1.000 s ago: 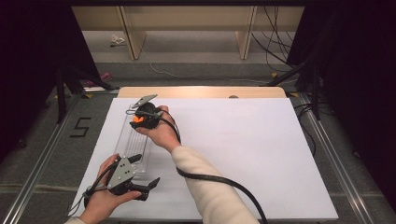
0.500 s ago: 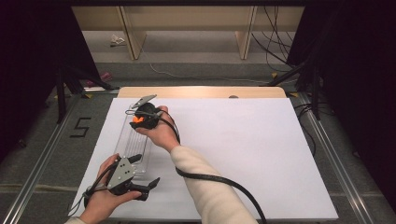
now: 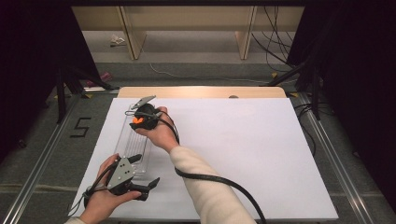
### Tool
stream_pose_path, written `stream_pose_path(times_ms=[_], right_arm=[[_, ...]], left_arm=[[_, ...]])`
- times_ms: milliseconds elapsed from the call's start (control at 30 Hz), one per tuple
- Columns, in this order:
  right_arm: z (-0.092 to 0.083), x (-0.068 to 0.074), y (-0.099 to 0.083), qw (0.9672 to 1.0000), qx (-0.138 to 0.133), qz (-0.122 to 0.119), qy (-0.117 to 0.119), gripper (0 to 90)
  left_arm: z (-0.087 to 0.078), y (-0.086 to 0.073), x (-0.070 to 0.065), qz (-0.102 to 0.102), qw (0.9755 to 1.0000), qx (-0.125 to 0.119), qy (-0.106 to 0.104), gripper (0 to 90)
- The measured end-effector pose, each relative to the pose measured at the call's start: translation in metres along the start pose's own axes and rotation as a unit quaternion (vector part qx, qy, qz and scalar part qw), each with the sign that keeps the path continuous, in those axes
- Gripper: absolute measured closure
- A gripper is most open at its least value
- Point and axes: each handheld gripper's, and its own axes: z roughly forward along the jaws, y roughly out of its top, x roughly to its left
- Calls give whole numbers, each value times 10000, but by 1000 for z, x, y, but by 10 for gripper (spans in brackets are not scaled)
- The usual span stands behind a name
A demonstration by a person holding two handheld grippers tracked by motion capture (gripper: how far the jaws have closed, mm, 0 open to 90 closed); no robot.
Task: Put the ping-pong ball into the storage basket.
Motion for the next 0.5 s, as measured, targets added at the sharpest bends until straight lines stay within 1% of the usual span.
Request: stream_pose_path(times_ms=[133,167,300,500], right_arm=[[1,0,-1,10000,17,-5,-4,514],[2,0,-1,10000,17,-43,-7,514],[2,0,-1,10000,19,-6,-6,513],[3,0,-1,10000,35,-18,-7,513]], left_arm=[[0,0,0,0,10000,2,-4,44],[0,0,0,0,10000,2,-4,44],[0,0,0,0,10000,2,-4,44],[0,0,0,7,10000,6,1,44]])
